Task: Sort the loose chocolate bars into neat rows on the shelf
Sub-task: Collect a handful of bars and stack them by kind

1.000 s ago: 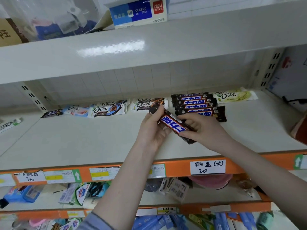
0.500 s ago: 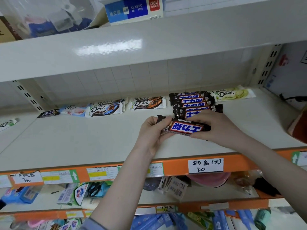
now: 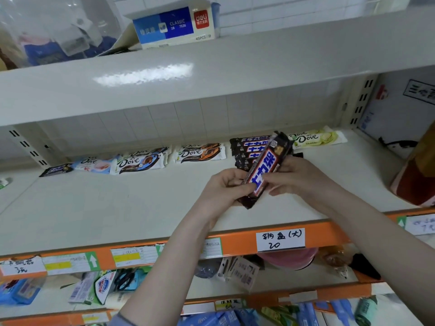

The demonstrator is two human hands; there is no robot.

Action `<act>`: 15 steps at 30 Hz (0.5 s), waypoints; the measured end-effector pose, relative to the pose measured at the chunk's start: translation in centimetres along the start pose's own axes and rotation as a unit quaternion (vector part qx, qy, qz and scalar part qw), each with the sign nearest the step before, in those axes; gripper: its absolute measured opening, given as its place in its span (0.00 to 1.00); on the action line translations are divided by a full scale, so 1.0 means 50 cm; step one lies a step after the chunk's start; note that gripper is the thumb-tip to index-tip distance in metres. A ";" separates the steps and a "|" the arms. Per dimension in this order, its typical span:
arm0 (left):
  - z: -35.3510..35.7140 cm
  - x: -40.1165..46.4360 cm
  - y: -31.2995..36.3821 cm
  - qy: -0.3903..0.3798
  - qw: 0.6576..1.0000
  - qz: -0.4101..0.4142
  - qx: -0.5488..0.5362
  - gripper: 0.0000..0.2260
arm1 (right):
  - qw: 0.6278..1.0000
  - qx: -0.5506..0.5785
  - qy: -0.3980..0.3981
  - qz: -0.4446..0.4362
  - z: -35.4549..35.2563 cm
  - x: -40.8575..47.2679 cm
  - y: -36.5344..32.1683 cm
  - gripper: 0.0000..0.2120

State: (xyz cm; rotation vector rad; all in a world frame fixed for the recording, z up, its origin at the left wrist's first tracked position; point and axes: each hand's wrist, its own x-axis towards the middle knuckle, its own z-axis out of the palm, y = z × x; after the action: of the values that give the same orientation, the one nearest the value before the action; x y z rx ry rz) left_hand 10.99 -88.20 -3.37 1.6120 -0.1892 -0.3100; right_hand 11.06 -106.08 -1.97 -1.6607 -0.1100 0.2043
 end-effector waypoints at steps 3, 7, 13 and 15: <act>-0.016 -0.002 0.007 0.019 0.998 0.017 0.051 0.08 | 0.993 0.081 0.082 -0.038 -0.033 0.002 0.000 0.14; -0.027 -0.003 0.012 0.024 0.992 0.026 0.118 0.07 | 0.985 -0.121 0.081 -0.096 -0.061 -0.003 -0.003 0.16; -0.020 0.004 -0.005 0.041 0.976 0.044 0.209 0.06 | 0.955 -0.281 0.023 -0.089 -0.065 -0.003 0.016 0.11; -0.012 0.003 -0.010 0.068 0.958 0.076 0.268 0.05 | 0.950 -0.297 0.030 -0.091 -0.065 -0.001 0.022 0.08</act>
State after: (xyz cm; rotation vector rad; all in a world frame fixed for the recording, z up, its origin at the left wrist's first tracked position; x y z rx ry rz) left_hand 11.28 -87.62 -3.84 2.1342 -0.3073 -0.0224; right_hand 11.59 -109.39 -2.77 -2.2407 -0.3010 -0.0285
